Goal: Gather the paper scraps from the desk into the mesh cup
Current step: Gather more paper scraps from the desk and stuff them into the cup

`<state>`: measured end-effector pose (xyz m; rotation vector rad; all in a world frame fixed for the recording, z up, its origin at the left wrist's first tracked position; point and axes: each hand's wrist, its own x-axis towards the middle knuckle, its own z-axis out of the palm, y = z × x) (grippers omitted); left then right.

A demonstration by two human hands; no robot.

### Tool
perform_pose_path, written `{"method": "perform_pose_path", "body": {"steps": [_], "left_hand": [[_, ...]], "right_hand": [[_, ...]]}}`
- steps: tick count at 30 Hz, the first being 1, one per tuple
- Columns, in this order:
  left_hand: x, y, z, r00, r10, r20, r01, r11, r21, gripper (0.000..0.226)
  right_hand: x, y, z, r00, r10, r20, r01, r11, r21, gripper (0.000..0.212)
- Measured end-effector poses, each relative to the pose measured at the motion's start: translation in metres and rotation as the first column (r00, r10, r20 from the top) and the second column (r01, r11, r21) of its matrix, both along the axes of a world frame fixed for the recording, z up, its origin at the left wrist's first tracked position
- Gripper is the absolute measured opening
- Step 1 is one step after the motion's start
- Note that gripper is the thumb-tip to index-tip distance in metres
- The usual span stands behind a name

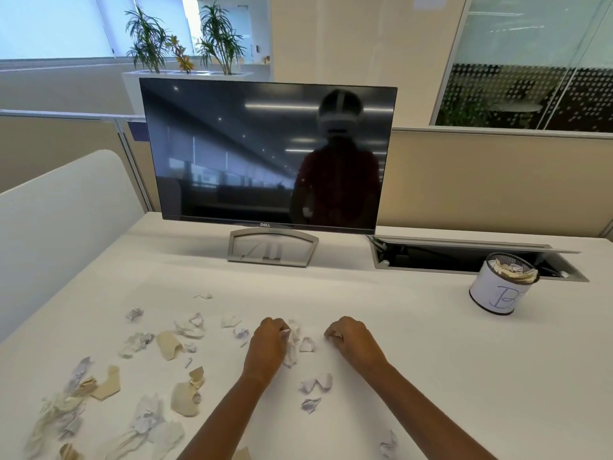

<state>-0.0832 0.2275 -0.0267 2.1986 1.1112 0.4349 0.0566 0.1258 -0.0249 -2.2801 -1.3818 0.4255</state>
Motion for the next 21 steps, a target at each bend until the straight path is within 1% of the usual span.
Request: {"method": "perform_pose_path", "body": {"steps": [2,3,6,9,11,13,15,18,21], "left_hand": [[-0.002,-0.007,0.002,0.996,-0.079,-0.035,0.079,0.997,-0.015,0.023],[-0.003,-0.011,0.004,0.99,-0.126,-0.062,0.125,0.992,-0.026,0.026],[-0.005,-0.019,0.009,0.942,-0.285,-0.179,0.279,0.958,-0.059,0.034],[-0.004,-0.022,0.013,0.865,-0.405,-0.297,0.385,0.915,-0.126,0.058],[-0.001,-0.021,0.015,0.842,-0.431,-0.323,0.408,0.902,-0.14,0.071],[0.004,-0.02,0.017,0.834,-0.437,-0.336,0.412,0.899,-0.145,0.079],[0.009,-0.019,0.017,0.814,-0.44,-0.38,0.419,0.897,-0.141,0.083],[0.017,-0.016,0.014,0.782,-0.424,-0.457,0.446,0.893,-0.066,0.07],[0.022,-0.017,0.008,0.803,-0.39,-0.45,0.447,0.894,0.021,0.051]], "right_hand": [[-0.005,-0.012,0.003,0.999,-0.028,-0.044,0.028,1.0,0.006,0.027],[-0.009,-0.017,0.005,0.998,-0.015,-0.062,0.015,1.0,-0.008,0.028],[-0.025,-0.03,0.01,0.994,0.069,-0.089,-0.077,0.993,-0.092,0.046],[-0.045,-0.038,0.011,0.988,0.084,-0.128,-0.103,0.983,-0.151,0.065],[-0.057,-0.041,0.008,0.991,0.092,-0.096,-0.108,0.978,-0.176,0.07],[-0.067,-0.044,0.005,0.995,0.093,-0.028,-0.096,0.981,-0.17,0.064],[-0.072,-0.048,0.001,0.997,0.07,0.04,-0.064,0.989,-0.136,0.05],[-0.073,-0.057,-0.004,0.994,0.027,0.104,-0.021,0.998,-0.055,0.032],[-0.067,-0.065,-0.01,0.995,0.02,0.097,-0.021,1.0,0.004,0.027]]}}
